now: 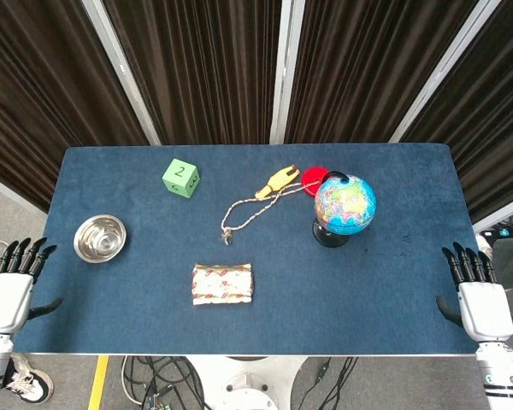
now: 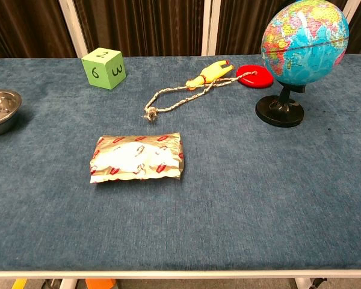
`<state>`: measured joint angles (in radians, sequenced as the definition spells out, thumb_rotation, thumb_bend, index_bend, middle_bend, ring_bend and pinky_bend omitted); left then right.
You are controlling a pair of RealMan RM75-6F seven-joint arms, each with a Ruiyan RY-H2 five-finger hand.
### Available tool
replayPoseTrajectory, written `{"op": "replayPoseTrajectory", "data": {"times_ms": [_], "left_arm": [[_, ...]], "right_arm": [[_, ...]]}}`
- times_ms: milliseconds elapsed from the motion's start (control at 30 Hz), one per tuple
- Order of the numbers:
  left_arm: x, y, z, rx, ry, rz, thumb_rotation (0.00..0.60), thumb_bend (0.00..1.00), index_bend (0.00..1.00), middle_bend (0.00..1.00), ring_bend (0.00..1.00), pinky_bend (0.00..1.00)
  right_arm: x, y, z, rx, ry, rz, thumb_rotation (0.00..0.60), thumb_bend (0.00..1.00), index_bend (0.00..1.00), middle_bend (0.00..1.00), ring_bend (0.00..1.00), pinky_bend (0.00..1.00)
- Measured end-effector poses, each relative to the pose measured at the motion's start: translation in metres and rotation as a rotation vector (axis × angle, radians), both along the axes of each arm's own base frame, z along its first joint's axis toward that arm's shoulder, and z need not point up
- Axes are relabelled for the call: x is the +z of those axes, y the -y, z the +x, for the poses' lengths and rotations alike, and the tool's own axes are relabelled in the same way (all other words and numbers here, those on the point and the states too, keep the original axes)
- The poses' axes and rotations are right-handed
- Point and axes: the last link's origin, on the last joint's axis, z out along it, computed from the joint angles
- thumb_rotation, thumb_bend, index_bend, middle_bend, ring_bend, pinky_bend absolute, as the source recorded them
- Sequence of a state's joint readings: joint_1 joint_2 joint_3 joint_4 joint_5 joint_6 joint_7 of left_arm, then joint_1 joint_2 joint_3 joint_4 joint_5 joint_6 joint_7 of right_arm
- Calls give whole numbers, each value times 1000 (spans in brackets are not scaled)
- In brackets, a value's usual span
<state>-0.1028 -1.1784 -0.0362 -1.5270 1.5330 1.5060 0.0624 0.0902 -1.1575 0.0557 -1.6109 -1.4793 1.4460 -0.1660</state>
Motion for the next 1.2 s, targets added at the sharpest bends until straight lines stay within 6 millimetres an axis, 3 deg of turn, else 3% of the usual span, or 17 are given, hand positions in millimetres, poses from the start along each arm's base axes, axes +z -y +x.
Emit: {"op": "replayPoseTrajectory", "data": {"times_ms": [400,633,900,1200], "left_arm": [[-2,0,-1,2,0,-8,600,0,143,84,0,45],[-6,2,-4,8,-2,-28,600,0,143,84,0,44],[-11,0,-8,21,7,-41,600,0,143,84,0,44],[-11,1,-10,30,7,-43,600,0,143,84,0,45]], "right_arm": [[-1,2,1,6,1,1,600,218,0,0,0,0],[-3,7,13,72,-9,3,600,220,0,0,0,0],[-8,33,49,228,-34,11,600,227,0,0,0,0],[-35,60,85,328,-51,105,600,228,0,0,0,0]]}}
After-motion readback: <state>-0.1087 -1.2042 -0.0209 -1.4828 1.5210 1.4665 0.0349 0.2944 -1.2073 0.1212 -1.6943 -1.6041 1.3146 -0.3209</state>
